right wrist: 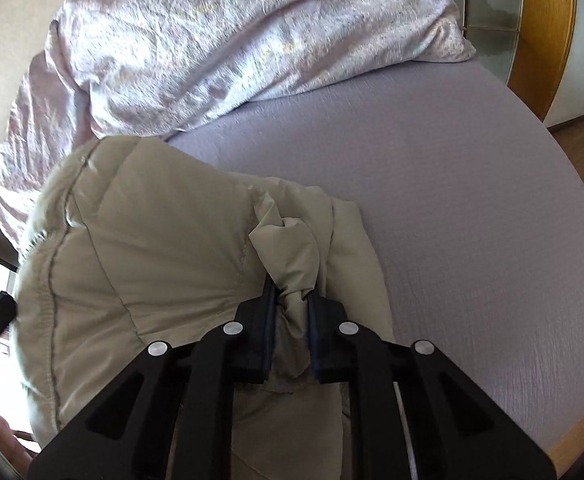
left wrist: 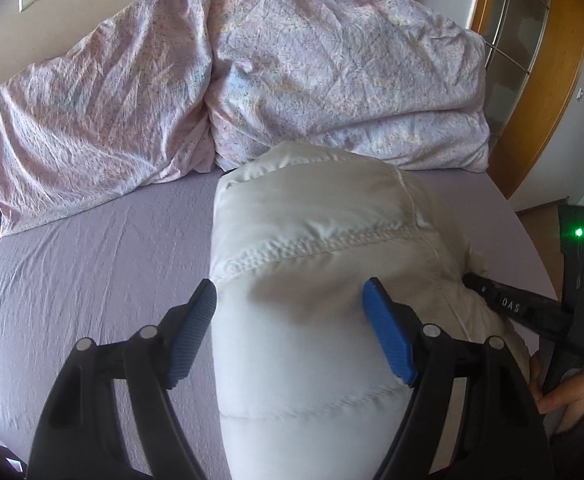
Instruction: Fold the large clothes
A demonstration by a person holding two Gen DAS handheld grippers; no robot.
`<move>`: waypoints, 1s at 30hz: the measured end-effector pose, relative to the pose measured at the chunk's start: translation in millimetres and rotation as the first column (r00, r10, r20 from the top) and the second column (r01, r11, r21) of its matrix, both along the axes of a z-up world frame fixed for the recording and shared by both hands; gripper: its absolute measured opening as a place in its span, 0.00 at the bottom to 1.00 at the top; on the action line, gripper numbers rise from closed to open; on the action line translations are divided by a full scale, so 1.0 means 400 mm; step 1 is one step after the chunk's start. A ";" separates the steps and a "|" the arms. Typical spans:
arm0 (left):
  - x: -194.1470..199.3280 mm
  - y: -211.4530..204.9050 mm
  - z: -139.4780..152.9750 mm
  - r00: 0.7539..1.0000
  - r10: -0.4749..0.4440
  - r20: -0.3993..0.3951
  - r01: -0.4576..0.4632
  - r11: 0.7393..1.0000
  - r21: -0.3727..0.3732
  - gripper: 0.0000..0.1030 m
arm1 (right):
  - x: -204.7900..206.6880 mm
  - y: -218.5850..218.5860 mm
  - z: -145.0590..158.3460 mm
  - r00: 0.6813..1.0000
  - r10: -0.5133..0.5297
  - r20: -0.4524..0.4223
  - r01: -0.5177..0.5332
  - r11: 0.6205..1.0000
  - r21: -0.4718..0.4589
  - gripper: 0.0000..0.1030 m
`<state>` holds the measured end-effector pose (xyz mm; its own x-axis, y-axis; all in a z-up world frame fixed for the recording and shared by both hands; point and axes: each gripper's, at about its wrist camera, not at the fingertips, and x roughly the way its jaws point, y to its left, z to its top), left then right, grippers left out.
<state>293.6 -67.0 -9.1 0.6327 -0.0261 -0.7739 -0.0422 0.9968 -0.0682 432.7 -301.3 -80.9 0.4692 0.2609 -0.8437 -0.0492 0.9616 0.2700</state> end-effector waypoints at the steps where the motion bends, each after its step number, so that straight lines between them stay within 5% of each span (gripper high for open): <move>1: 0.004 0.001 -0.002 1.000 0.003 0.000 -0.003 1.000 0.001 0.74 | 0.001 -0.002 -0.005 1.000 0.001 0.000 -0.001 1.000 0.001 0.14; 15: 0.045 -0.041 -0.081 1.000 -0.010 -0.008 0.011 0.997 0.071 0.78 | -0.007 -0.029 -0.046 0.998 -0.053 0.016 0.051 0.995 0.081 0.20; 19: 0.052 -0.057 -0.114 1.000 -0.025 -0.019 0.027 0.992 0.121 0.78 | -0.018 -0.065 -0.023 0.994 -0.108 0.023 0.106 0.991 0.080 0.41; 21: 0.055 -0.057 -0.122 0.999 -0.030 -0.025 0.033 0.992 0.120 0.78 | -0.032 -0.101 0.004 0.984 -0.169 0.057 0.164 0.984 0.074 0.52; 24: 0.060 -0.060 -0.131 0.999 -0.034 -0.029 0.037 0.991 0.127 0.78 | -0.054 -0.116 0.049 0.972 -0.189 0.141 0.180 0.981 0.077 0.52; 30: 0.072 -0.056 -0.140 0.999 -0.031 -0.033 0.034 0.993 0.114 0.80 | -0.085 -0.020 0.119 0.952 -0.066 0.297 0.058 0.998 0.038 0.52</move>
<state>322.6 -89.6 -65.1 0.6085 0.0440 -0.7923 -0.0100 0.9988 0.0477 398.8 -309.1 -33.3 0.7144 0.2448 -0.6555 -0.0720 0.9576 0.2791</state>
